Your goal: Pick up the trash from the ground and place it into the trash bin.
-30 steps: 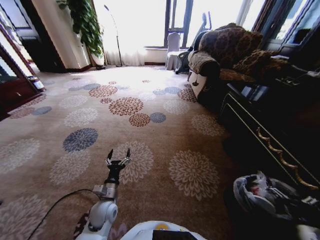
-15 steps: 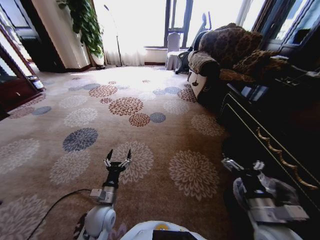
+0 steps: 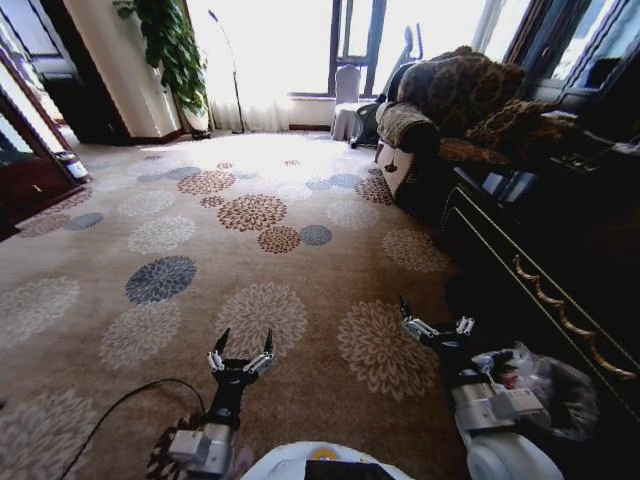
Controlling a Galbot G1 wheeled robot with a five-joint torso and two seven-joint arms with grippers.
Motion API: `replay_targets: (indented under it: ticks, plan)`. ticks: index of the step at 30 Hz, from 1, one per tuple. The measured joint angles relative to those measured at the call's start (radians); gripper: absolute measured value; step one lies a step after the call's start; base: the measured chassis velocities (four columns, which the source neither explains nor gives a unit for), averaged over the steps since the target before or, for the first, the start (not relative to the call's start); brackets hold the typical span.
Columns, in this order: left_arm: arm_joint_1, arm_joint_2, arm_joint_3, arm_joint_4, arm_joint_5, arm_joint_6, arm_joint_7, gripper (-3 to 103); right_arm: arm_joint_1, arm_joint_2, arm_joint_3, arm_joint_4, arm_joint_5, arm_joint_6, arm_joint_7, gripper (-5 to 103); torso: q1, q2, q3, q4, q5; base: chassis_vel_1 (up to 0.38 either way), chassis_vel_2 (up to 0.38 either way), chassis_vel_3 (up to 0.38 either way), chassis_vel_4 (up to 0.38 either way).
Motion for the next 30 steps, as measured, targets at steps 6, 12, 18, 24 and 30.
replay_targets:
  ticks: [6, 12, 18, 24, 30]
  plan:
    - [0.058, 0.029, -0.054, -0.020, 0.001, 0.027, -0.040, 100, 0.026, -0.020, 0.008, -0.033, -0.029, -0.014, 0.000, 100, 0.000, 0.000, 0.000, 0.0000, -0.0004, 0.000, 0.000, 0.000, 0.000]
    - [0.066, 0.032, -0.075, -0.018, -0.002, 0.036, -0.043, 100, 0.025, -0.019, 0.025, -0.035, -0.025, -0.019, 0.000, 100, 0.000, 0.000, 0.000, 0.0000, -0.0004, 0.000, 0.000, 0.000, 0.000]
    - [0.071, 0.018, -0.090, -0.014, 0.079, 0.016, -0.015, 100, 0.006, 0.028, 0.015, -0.024, -0.045, -0.025, 0.000, 100, 0.000, 0.000, 0.000, 0.0000, -0.0003, 0.000, 0.000, 0.000, 0.000]
    - [0.069, 0.017, -0.097, -0.012, 0.081, 0.017, -0.013, 100, 0.002, 0.046, 0.006, -0.024, -0.064, -0.024, 0.000, 100, 0.000, 0.000, 0.000, 0.0000, -0.0003, 0.000, 0.000, 0.000, 0.000]
    - [0.068, 0.017, -0.097, -0.011, 0.081, 0.017, -0.012, 100, 0.001, 0.047, 0.006, -0.023, -0.065, -0.023, 0.000, 100, 0.000, 0.000, 0.000, 0.0000, -0.0003, 0.000, 0.000, 0.000, 0.000]
